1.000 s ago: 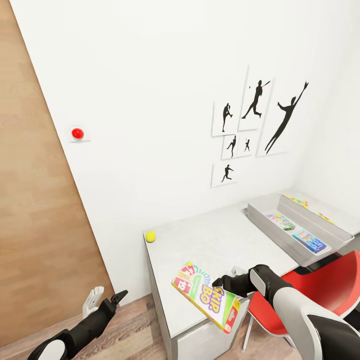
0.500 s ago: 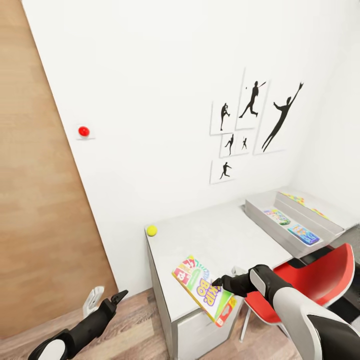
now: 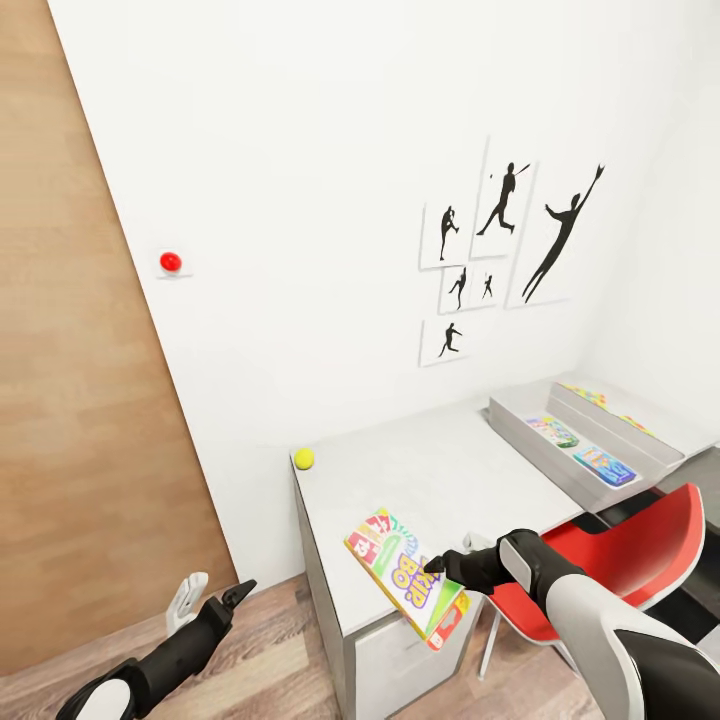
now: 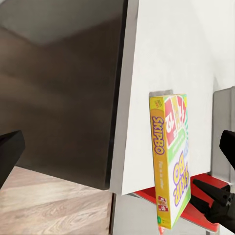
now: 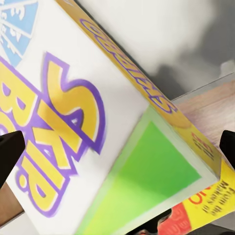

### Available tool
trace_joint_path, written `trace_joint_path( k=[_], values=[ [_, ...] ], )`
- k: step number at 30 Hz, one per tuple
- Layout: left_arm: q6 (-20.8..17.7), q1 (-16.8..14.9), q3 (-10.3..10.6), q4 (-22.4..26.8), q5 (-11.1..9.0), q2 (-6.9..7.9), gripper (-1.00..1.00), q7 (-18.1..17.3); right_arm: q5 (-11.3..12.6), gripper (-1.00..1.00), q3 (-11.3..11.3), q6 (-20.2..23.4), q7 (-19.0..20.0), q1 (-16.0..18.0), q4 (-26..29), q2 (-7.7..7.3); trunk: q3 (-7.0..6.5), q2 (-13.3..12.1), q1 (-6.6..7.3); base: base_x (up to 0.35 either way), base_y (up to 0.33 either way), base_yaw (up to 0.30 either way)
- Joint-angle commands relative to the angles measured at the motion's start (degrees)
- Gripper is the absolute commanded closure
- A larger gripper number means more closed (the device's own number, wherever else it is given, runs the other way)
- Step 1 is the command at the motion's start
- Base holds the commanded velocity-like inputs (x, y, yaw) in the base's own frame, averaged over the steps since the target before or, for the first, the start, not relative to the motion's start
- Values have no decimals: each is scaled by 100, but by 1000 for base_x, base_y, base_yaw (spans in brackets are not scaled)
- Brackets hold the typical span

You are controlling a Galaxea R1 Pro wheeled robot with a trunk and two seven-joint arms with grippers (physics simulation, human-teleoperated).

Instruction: Put all the toys in the child's room - the three board games (two on the bed and one on the table), the two jigsaw puzzles on the table, and the tennis ball on the table - inside the toy box on the table in the child's room.

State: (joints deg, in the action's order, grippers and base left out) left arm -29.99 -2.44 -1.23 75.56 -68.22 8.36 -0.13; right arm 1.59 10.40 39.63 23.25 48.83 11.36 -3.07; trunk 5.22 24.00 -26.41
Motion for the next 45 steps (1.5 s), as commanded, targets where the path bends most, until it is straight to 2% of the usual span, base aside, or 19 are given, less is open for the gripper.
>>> trace_joint_path(
  k=[1, 21, 45],
  values=[
    [-34, -5, -9, 2, -24, -1, -100, -2, 15, -100, 15, 36, 3, 4, 6, 0, 13, 12, -3, -8, 0, 0],
    [-45, -8, -9, -4, -28, -1, -100, -10, 11, -100, 14, 36, 4, 4, 6, 0, 13, 12, -3, -4, 0, 0],
    [-43, -19, 4, 2, -27, -32, -100, -14, 30, -100, 27, 36, 17, 4, 22, -10, 13, 12, -3, -74, 33, 0]
  ],
)
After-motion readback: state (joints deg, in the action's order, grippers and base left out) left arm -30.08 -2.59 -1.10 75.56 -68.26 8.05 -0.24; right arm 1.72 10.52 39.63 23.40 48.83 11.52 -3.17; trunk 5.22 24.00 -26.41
